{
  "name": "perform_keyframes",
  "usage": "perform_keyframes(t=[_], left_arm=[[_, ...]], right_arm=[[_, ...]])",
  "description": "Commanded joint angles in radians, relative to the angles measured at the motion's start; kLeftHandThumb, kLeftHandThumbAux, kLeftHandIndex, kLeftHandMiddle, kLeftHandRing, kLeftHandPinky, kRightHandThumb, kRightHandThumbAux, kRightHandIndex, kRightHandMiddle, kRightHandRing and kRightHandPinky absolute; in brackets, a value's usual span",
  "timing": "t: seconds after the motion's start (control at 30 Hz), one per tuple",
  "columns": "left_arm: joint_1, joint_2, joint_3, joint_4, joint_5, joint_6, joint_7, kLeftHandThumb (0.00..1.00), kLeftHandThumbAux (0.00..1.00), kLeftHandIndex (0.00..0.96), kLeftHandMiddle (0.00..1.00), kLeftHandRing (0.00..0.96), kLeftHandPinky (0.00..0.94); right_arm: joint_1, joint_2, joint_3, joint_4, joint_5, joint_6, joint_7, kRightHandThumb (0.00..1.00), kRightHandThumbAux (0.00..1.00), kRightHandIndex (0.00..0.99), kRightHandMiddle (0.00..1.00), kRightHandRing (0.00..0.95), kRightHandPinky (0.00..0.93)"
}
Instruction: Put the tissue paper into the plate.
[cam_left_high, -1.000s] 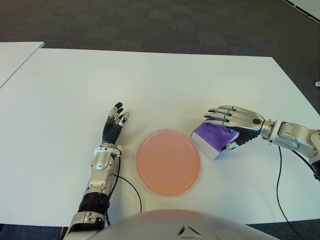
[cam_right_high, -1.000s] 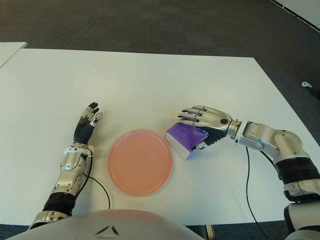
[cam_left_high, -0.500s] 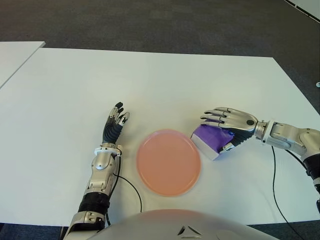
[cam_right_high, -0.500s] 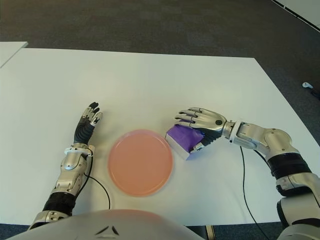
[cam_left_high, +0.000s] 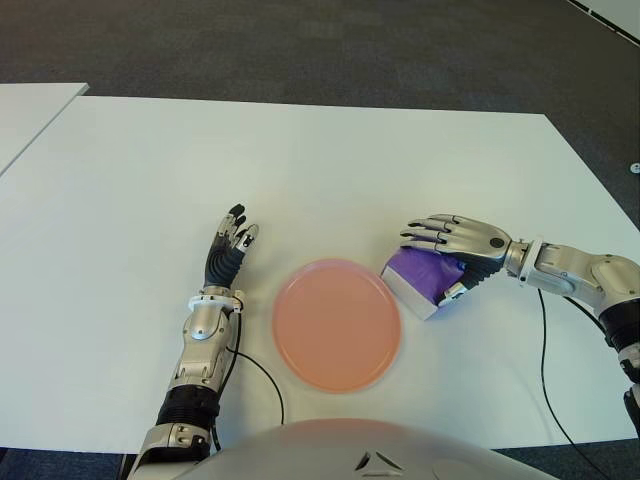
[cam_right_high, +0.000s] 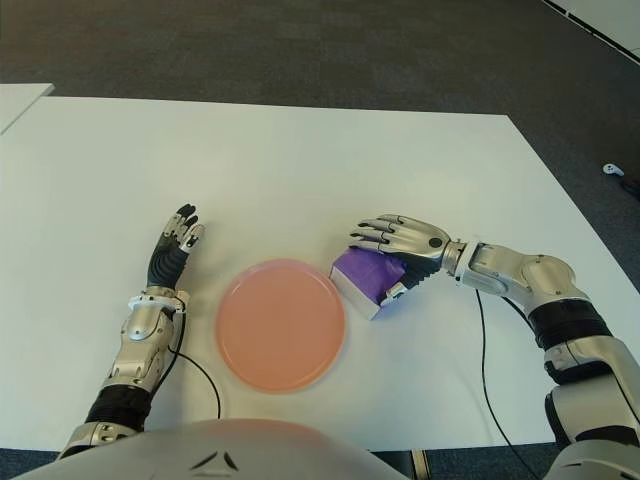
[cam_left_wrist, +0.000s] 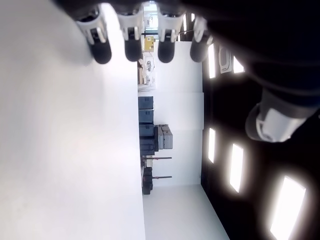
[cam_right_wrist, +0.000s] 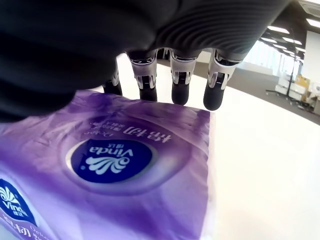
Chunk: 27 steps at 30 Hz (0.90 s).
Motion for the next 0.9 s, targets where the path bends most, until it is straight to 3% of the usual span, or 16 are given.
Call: perform_keyframes(t=[0.03, 0.6, 0.73, 0.9], left_arm=[[0.043, -0.009, -0.002, 0.017, 0.012, 0.040, 0.017, 0.000, 0.478, 0.000, 0.000, 0.000, 0.000], [0.065, -0.013, -0.005, -0.024, 0.003, 0.072, 0.011, 0.000, 0.478, 0.000, 0.000, 0.000, 0.000], [0.065, -0.013, -0.004, -0.021, -0.002, 0.070, 0.008, 0.000, 0.480, 0.000, 0.000, 0.000, 0.000], [0.064, -0.010, -0.004, -0.016, 0.000, 0.066, 0.006, 0.000, 0.480, 0.000, 0.000, 0.000, 0.000]], right_arm=[[0.007, 0.006, 0.029, 0.020, -0.007, -0.005, 0.007, 0.439, 0.199, 0.000, 0.000, 0.000, 0.000], [0.047, -0.040, 0.030, 0.010, -0.012, 0.004, -0.025, 0.428, 0.210, 0.000, 0.000, 0.000, 0.000], [0.040, -0.092, -0.024, -0.069, 0.097, -0.018, 0.064, 0.406, 0.218, 0.000, 0.000, 0.000, 0.000], [0.073, -0.103, -0.067, -0.081, 0.147, 0.002, 0.079, 0.365, 0.237, 0.000, 0.000, 0.000, 0.000]])
